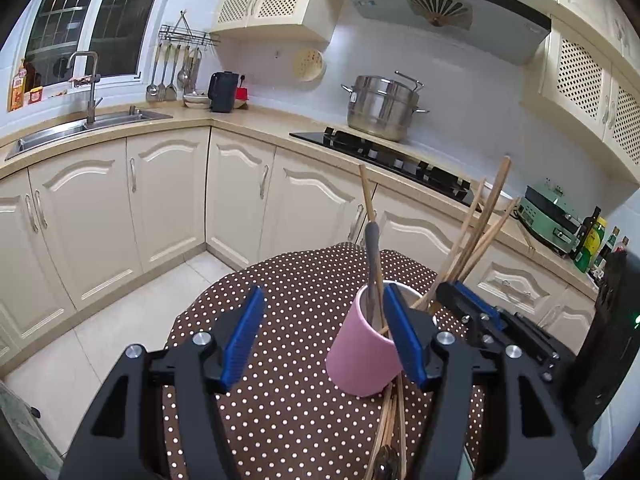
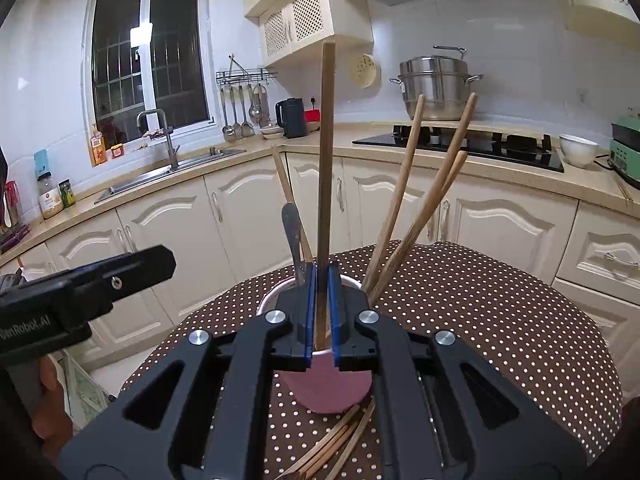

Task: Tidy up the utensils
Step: 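Move both grippers back down to the loose chopsticks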

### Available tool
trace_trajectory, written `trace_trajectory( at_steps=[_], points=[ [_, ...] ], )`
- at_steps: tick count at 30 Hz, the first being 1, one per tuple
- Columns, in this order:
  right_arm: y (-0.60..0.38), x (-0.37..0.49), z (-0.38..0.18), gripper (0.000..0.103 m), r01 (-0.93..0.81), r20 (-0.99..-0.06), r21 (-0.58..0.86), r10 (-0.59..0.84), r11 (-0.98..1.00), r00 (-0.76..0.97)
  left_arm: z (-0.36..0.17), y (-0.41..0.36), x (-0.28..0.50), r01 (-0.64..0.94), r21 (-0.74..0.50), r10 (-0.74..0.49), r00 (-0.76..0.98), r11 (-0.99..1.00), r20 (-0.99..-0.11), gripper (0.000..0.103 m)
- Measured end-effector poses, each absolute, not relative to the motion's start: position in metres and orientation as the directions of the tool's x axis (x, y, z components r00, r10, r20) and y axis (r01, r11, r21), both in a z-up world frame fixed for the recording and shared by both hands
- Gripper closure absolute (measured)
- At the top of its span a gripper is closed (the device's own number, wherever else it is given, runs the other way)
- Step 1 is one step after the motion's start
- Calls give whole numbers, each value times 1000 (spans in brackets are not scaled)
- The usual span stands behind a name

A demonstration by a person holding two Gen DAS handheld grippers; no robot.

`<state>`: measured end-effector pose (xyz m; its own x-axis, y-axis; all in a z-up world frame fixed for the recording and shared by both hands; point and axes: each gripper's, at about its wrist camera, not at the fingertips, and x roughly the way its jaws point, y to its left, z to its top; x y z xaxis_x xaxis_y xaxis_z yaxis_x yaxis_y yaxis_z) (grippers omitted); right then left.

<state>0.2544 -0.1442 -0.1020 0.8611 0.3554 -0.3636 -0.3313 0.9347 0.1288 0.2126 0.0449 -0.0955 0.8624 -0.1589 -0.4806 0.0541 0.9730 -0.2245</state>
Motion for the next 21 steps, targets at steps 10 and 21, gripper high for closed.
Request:
trace_trajectory(
  at_steps=[10, 21],
  points=[
    [-167, 226, -80, 90, -288, -365, 161, 328, 944, 871, -99, 39, 194, 138, -209, -234, 795, 968, -560, 39],
    [-189, 201, -107, 53, -265, -514, 183, 322, 947, 795, -177, 9, 198, 256, -115, -235, 505, 960, -830, 39]
  ],
)
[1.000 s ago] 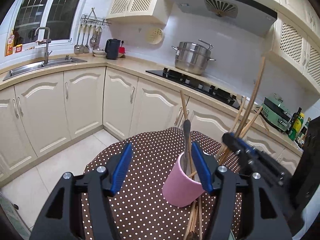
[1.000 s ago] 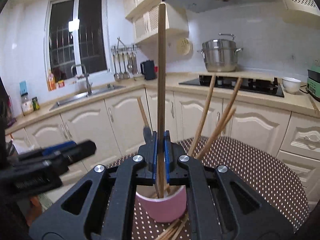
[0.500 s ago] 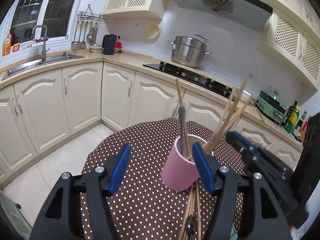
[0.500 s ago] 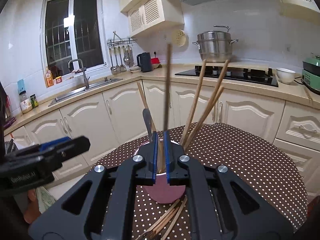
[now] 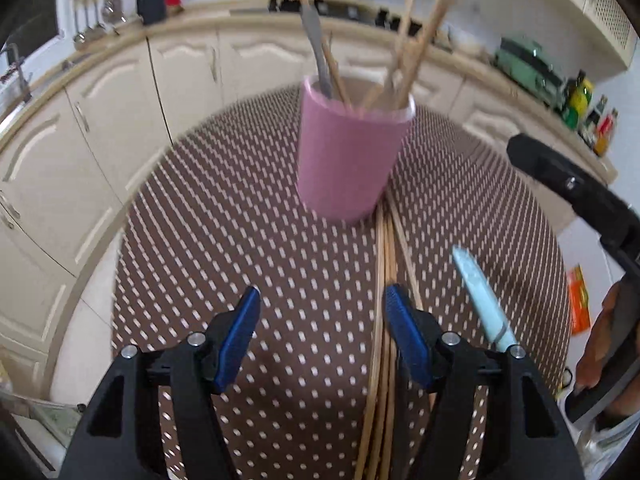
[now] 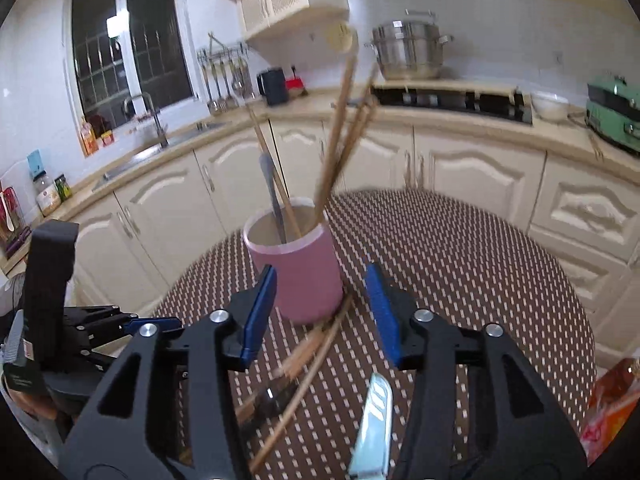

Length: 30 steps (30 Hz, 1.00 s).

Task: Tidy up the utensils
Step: 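Move both grippers back down to the loose chopsticks, then close left gripper on a wooden chopstick while right gripper grasps another chopstick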

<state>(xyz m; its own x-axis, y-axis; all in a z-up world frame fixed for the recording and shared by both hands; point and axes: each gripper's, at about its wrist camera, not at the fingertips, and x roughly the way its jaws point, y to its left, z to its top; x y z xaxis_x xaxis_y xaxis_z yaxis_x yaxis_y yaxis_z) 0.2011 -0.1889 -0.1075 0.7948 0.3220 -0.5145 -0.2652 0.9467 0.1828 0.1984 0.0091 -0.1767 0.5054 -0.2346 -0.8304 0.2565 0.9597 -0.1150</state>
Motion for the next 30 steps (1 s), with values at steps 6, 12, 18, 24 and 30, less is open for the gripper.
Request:
trace_trajectory(
  at_steps=[6, 12, 18, 24, 30],
  points=[
    [-202, 198, -134, 49, -237, -587, 239, 334, 942, 737, -200, 5, 193, 260, -76, -193, 458, 963, -868, 39],
    [-205, 194, -150, 45, -231, -616, 261, 346, 937, 708, -216, -9, 189, 289, -15, -150, 454, 957, -878, 38],
    [-211, 189, -157, 43, -212, -623, 288, 351, 934, 699, -223, -12, 190, 258, 38, -93, 478, 965, -873, 38],
    [-212, 188, -161, 42, -210, -625, 308, 364, 928, 691, -215, -19, 186, 298, 26, -132, 499, 954, -857, 38],
    [-215, 191, -162, 41, -209, -623, 326, 376, 922, 686, -222, -34, 180, 330, 83, -98, 496, 940, -863, 38]
  ],
)
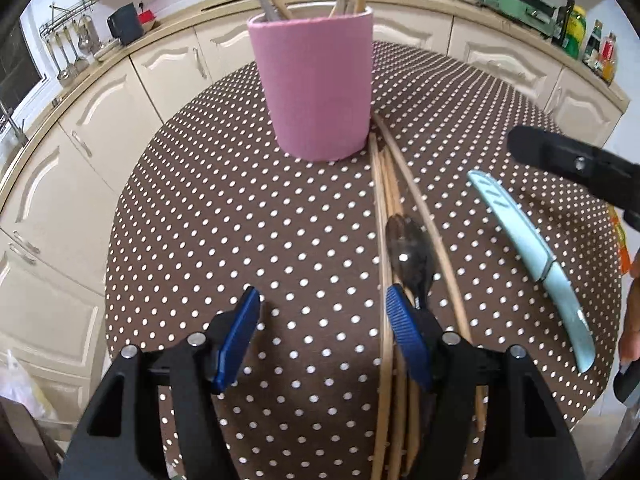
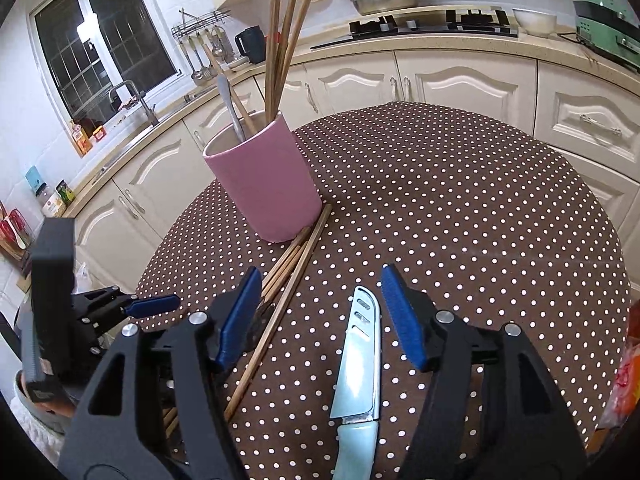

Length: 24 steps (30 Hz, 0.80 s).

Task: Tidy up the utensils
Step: 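Close left gripper on a wooden chopstick while right gripper grasps another chopstick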

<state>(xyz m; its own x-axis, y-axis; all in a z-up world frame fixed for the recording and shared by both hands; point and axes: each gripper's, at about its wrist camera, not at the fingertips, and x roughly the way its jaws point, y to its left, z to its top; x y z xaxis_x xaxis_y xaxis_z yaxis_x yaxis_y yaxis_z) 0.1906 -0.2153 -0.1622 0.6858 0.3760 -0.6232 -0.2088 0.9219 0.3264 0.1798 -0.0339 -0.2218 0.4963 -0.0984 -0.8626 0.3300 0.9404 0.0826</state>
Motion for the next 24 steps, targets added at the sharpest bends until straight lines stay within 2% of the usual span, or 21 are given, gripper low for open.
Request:
trace_trajectory(
  at_steps=[7, 10, 11, 13, 14, 15, 16, 24],
  points=[
    [-223, 194, -165, 40, -196, -628, 336, 374, 921, 682, -228, -44, 186, 317, 113, -55, 476, 942, -878, 38],
    [-225, 194, -166, 40, -197, -633, 333, 374, 922, 678, -229, -39, 197, 293, 79, -70, 466, 953, -882, 39],
    [-225, 195, -165, 40, -197, -635, 333, 374, 922, 677, -228, -42, 204, 289, 65, -78, 458, 955, -885, 43],
    [-225, 196, -167, 40, -195, -642, 332, 372, 923, 671, -227, -45, 208, 293, 29, -111, 447, 956, -888, 62],
    [-226, 197, -167, 40, -195, -644, 331, 372, 923, 669, -226, -47, 208, 295, 29, -112, 447, 955, -888, 68],
    [-225, 199, -167, 40, -194, -647, 329, 371, 924, 667, -225, -48, 208, 295, 21, -118, 444, 955, -888, 84],
    [-225, 200, -166, 40, -193, -651, 327, 368, 925, 664, -225, -47, 208, 282, 4, -124, 436, 959, -891, 93],
    [-220, 210, -165, 39, -201, -670, 320, 370, 926, 644, -226, -50, 177, 203, -68, -151, 426, 977, -892, 95]
  ],
)
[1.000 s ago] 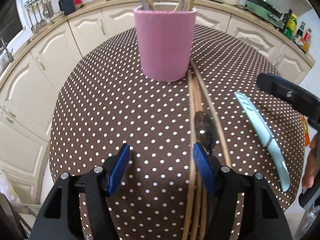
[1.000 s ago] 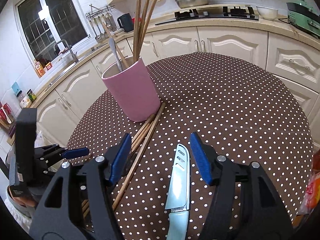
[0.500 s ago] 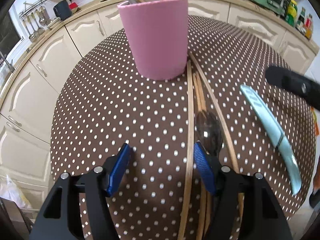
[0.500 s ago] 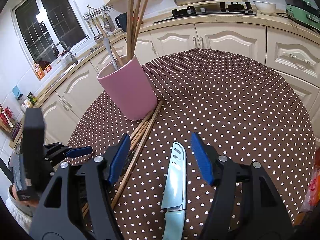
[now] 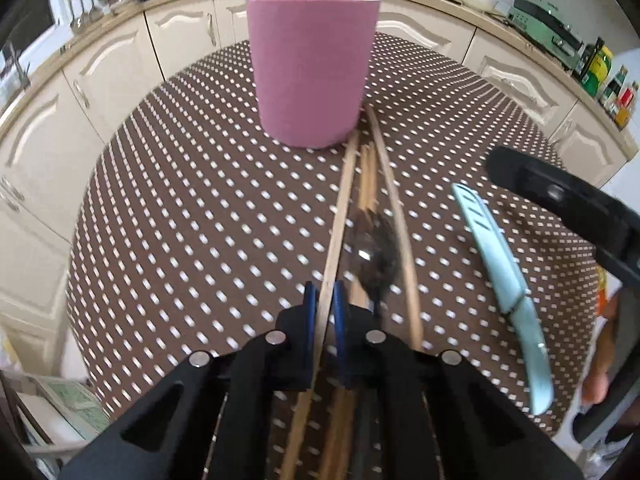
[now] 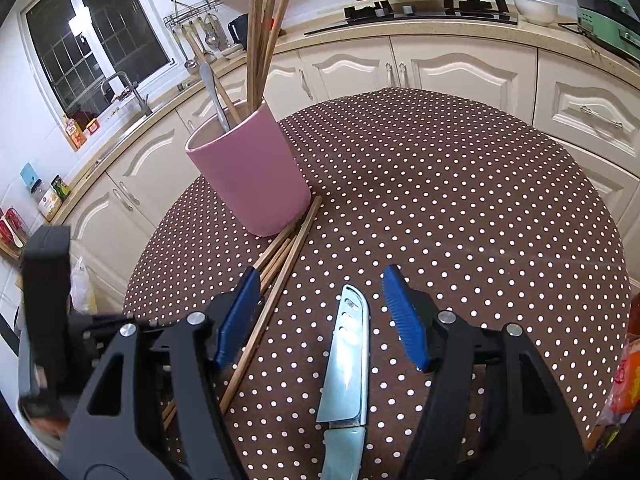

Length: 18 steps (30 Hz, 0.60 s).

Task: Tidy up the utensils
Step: 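Close left gripper on a wooden chopstick while right gripper grasps another chopstick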

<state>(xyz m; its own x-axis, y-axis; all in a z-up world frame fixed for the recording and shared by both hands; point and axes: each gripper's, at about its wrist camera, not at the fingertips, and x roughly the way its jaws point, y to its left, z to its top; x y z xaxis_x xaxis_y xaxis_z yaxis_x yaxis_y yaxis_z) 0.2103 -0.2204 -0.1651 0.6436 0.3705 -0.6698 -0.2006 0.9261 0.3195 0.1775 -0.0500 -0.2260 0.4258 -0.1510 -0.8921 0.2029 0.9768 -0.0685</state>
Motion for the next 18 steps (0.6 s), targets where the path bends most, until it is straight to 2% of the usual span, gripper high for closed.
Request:
trace_trajectory(
  at_steps=[8, 15, 18],
  points=[
    [-206, 225, -169, 39, -211, -712, 292, 360, 933, 603, -228, -22, 170, 99, -270, -287, 393, 958, -874, 96],
    [-175, 249, -169, 39, -244, -793, 188, 294, 951, 534, -224, 7, 157, 2, -229, -206, 438, 973, -875, 97],
    [-164, 259, -171, 39, -252, -818, 166, 275, 953, 504, -225, 21, 159, -24, -254, -219, 431, 967, -875, 97]
  ],
)
